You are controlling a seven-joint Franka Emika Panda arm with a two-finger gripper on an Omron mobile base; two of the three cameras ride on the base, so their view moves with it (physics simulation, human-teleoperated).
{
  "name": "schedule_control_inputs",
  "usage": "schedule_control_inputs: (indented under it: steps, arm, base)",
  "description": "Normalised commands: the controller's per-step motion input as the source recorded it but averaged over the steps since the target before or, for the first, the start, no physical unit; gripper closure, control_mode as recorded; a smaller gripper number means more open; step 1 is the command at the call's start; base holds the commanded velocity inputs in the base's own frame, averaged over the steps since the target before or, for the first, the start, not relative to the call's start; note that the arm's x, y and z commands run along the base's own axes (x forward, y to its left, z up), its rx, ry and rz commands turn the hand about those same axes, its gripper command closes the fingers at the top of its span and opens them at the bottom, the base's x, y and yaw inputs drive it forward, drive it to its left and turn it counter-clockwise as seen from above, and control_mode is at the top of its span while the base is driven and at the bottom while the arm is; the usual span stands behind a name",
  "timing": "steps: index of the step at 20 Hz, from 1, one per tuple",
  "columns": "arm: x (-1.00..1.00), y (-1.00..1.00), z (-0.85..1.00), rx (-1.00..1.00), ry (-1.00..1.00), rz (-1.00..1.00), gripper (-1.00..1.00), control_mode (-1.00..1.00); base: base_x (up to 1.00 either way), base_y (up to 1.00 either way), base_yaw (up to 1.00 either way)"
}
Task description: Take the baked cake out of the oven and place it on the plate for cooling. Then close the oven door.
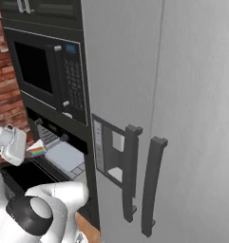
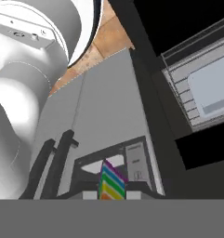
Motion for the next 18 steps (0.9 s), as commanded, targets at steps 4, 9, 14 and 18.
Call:
schedule_control_inputs:
  steps: [4, 9, 14, 18]
  arm:
    - [0.00, 0.00, 0.00, 0.00, 0.00, 0.00, 1.00, 1.00]
    - [0.00, 0.00, 0.00, 0.00, 0.00, 0.00, 1.00, 1.00]
    - [0.00, 0.00, 0.00, 0.00, 0.00, 0.00, 1.00, 1.00]
    - [0.00, 0.00, 0.00, 0.00, 0.00, 0.00, 1.00, 1.00]
  base:
    - [-0.99, -0.06, -0.23]
    - [-0.85, -0.12, -0.37]
    - [-0.43, -0.13, -0.58]
    - [-0.37, -0.35, -0.58]
